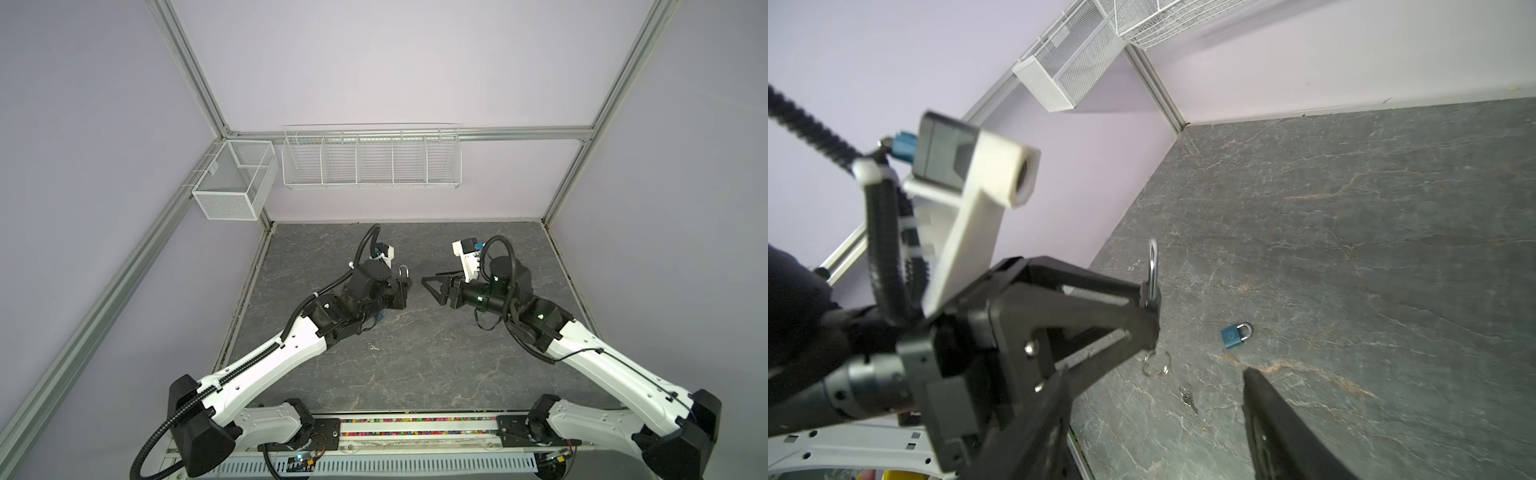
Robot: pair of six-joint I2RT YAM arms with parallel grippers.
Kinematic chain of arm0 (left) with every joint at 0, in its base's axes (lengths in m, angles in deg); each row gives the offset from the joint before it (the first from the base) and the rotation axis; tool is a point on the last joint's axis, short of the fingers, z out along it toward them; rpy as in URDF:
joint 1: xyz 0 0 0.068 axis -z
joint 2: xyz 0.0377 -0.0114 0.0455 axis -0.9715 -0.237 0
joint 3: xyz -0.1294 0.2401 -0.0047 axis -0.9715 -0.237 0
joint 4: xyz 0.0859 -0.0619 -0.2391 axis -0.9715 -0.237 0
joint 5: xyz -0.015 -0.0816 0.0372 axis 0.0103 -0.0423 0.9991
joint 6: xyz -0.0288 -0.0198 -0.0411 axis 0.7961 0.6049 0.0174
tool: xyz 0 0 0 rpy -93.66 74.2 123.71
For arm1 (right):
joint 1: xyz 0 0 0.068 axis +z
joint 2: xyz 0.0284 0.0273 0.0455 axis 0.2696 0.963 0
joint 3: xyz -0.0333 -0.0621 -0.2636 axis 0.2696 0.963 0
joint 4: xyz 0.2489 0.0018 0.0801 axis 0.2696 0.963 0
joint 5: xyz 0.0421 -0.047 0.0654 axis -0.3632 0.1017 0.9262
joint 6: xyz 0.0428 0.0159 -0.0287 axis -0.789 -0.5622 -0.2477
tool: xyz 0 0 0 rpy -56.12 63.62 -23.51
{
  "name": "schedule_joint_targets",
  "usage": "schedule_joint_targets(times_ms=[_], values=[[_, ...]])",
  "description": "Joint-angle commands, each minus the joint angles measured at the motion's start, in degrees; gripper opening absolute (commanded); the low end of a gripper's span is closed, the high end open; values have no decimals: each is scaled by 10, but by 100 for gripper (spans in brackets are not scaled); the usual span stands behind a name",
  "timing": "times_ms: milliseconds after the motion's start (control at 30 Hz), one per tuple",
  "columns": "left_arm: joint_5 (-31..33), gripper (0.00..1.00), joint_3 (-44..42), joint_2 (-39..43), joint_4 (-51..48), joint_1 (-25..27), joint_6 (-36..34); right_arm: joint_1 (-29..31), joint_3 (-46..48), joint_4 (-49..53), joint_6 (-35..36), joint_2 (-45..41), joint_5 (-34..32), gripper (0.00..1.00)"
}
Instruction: Unlock with the key
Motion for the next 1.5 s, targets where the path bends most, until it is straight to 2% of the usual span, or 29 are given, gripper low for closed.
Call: schedule_joint_targets(times_ms=[0, 67, 200, 367, 500, 800, 1200, 1467], values=[[-28, 0, -51, 36, 32, -2, -117, -6, -47, 128, 64, 33, 1, 73], [-39, 0, -87, 49, 62, -2, -168, -8, -68, 149, 75, 56, 10, 75], [-42, 0, -128, 56, 100, -1, -223, -8, -109, 178, 87, 107, 19, 77], [-44, 0, -172, 62, 155, -1, -260, -8, -162, 218, 116, 170, 15, 78], [-44, 0, -174, 50, 167, -2, -280, -8, -193, 236, 128, 208, 23, 80], [-45, 0, -181, 49, 181, -1, -293, -12, -250, 283, 140, 263, 8, 81], [-41, 0, -185, 53, 177, -1, -293, -13, -292, 342, 162, 297, -33, 81], [-28, 0, -187, 56, 178, -1, -299, -14, -302, 356, 177, 305, -29, 82]])
